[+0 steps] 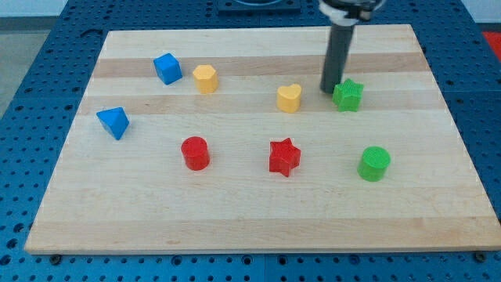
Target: Move the yellow heart diagonally to the top left to the red star
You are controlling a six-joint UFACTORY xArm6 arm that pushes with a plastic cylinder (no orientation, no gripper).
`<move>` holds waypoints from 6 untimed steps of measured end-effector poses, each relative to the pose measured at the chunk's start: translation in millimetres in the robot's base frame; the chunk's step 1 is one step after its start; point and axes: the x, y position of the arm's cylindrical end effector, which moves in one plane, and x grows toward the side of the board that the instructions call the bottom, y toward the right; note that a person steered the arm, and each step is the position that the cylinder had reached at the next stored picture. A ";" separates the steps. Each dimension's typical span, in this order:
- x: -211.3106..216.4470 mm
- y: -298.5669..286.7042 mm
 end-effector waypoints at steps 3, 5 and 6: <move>66.7 -86.7; 43.9 -86.6; 48.8 -52.9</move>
